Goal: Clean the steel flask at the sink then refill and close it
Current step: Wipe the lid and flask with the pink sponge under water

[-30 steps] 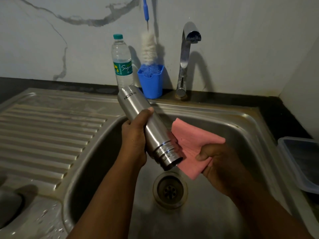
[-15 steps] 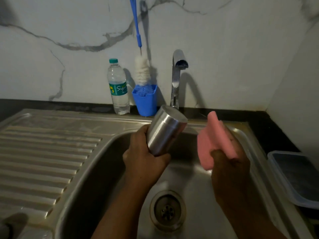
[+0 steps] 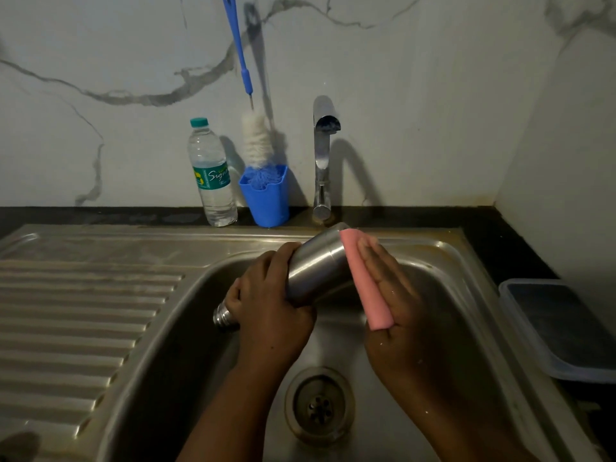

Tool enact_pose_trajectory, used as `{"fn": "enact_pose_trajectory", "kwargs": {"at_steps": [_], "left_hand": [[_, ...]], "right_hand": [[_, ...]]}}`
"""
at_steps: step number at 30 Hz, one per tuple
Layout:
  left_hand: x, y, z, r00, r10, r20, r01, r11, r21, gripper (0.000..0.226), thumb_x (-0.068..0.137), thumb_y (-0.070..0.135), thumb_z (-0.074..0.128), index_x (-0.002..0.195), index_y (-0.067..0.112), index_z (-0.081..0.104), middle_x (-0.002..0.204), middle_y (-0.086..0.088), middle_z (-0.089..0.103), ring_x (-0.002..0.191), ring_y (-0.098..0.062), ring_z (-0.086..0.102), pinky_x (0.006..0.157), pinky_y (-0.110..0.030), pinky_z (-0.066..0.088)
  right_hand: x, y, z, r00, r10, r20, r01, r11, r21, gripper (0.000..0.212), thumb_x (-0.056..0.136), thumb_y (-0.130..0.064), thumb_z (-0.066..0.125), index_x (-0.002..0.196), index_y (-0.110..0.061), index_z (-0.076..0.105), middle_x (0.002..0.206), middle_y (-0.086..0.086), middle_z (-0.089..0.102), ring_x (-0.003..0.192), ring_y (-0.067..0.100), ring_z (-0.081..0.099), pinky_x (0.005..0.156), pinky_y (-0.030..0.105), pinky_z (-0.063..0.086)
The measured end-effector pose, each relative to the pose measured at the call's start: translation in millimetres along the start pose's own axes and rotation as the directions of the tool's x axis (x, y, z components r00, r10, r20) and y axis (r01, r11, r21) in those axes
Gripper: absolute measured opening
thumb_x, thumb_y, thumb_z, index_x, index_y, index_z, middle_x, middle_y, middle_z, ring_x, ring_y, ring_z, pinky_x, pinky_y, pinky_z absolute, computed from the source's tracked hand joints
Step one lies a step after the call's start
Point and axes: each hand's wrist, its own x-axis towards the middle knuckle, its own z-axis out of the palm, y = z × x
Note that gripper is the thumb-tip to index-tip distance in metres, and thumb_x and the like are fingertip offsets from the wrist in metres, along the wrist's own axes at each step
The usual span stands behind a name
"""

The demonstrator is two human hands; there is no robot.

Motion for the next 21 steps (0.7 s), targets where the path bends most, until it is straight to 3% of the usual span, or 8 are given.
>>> {"fn": "enact_pose_trajectory", "kwargs": {"at_steps": [2, 5, 7, 10, 15, 17, 19, 21], "left_hand": [[1, 0, -1, 1.000, 0.013, -0.024, -0.014, 1.000, -0.012, 0.085, 0.059, 0.024, 0.074, 0.134, 0.042, 0.038, 0.130, 0.006, 0.049, 0.122, -0.019, 0.043, 0.107, -0.055, 0.030], [0, 3, -1, 0.999, 0.034, -0.014, -0.034, 0.999, -0.042, 0.083, 0.056, 0.031, 0.065, 0.131, 0.047, 0.034, 0.130, 0.008, 0.048, 0.122, -0.017, 0.043, 0.104, -0.056, 0.035], [-1, 4, -1, 0.999, 0.041, 0.012, -0.040, 0.997, -0.059, 0.083, 0.057, 0.032, 0.065, 0.130, 0.049, 0.031, 0.131, 0.008, 0.047, 0.123, -0.015, 0.041, 0.107, -0.055, 0.033], [-1, 2, 0, 0.997, 0.054, 0.053, -0.053, 0.998, -0.030, 0.086, 0.062, 0.027, 0.073, 0.134, 0.048, 0.032, 0.134, 0.008, 0.045, 0.126, -0.016, 0.039, 0.113, -0.043, 0.020], [-1, 1, -2, 0.998, 0.061, 0.034, -0.063, 0.996, 0.058, 0.084, 0.067, 0.019, 0.079, 0.139, 0.040, 0.040, 0.134, 0.006, 0.047, 0.127, -0.017, 0.039, 0.102, -0.031, 0.012], [-1, 0, -2, 0.998, 0.063, 0.029, -0.065, 0.995, 0.077, 0.084, 0.065, 0.018, 0.078, 0.137, 0.040, 0.042, 0.131, 0.006, 0.048, 0.124, -0.017, 0.040, 0.100, -0.031, 0.012], [-1, -1, -2, 0.996, 0.079, 0.045, -0.083, 0.993, 0.086, 0.085, 0.063, 0.020, 0.078, 0.135, 0.044, 0.039, 0.130, 0.006, 0.049, 0.122, -0.018, 0.039, 0.100, -0.033, 0.013], [-2, 2, -1, 0.991, 0.112, 0.079, -0.117, 0.991, 0.067, 0.087, 0.063, 0.021, 0.077, 0.132, 0.048, 0.033, 0.132, 0.006, 0.047, 0.123, -0.017, 0.038, 0.102, -0.034, 0.014]], "right_hand": [[3, -1, -1, 1.000, -0.012, -0.024, 0.014, 0.998, 0.054, 0.073, 0.088, -0.005, 0.053, 0.147, -0.035, 0.023, 0.147, -0.010, 0.032, 0.139, 0.011, 0.033, 0.112, 0.037, 0.033], [6, 4, -5, 0.999, 0.044, -0.028, -0.041, 0.995, 0.095, 0.046, 0.097, -0.028, 0.035, 0.142, -0.028, 0.024, 0.145, -0.014, 0.032, 0.138, -0.003, 0.028, 0.111, 0.036, 0.031], [5, 5, -6, 0.996, 0.088, -0.032, -0.084, 0.990, 0.113, 0.049, 0.094, -0.025, 0.034, 0.142, -0.030, 0.021, 0.144, -0.020, 0.028, 0.136, -0.008, 0.026, 0.112, 0.035, 0.030], [4, 0, -4, 0.990, 0.142, -0.010, -0.141, 0.986, 0.085, 0.057, 0.092, -0.020, 0.033, 0.143, -0.035, 0.014, 0.146, -0.023, 0.022, 0.138, 0.000, 0.027, 0.114, 0.034, 0.029], [5, -14, -7, 0.989, 0.124, 0.079, -0.133, 0.982, 0.131, 0.051, 0.095, -0.013, 0.033, 0.146, -0.018, 0.033, 0.153, -0.003, 0.032, 0.141, 0.011, 0.028, 0.114, 0.036, 0.029], [5, -17, -8, 0.992, 0.091, 0.089, -0.103, 0.984, 0.145, 0.050, 0.096, -0.011, 0.034, 0.146, -0.020, 0.032, 0.153, -0.006, 0.032, 0.141, 0.009, 0.029, 0.114, 0.033, 0.028], [3, -10, -7, 0.991, 0.114, 0.068, -0.122, 0.984, 0.128, 0.051, 0.095, -0.016, 0.032, 0.145, -0.024, 0.025, 0.152, -0.012, 0.028, 0.140, 0.003, 0.028, 0.115, 0.029, 0.027], [2, 1, -6, 0.976, 0.216, 0.026, -0.217, 0.967, 0.134, 0.050, 0.097, -0.028, 0.031, 0.146, -0.020, 0.029, 0.151, -0.003, 0.034, 0.139, 0.008, 0.032, 0.113, 0.040, 0.033]]}}
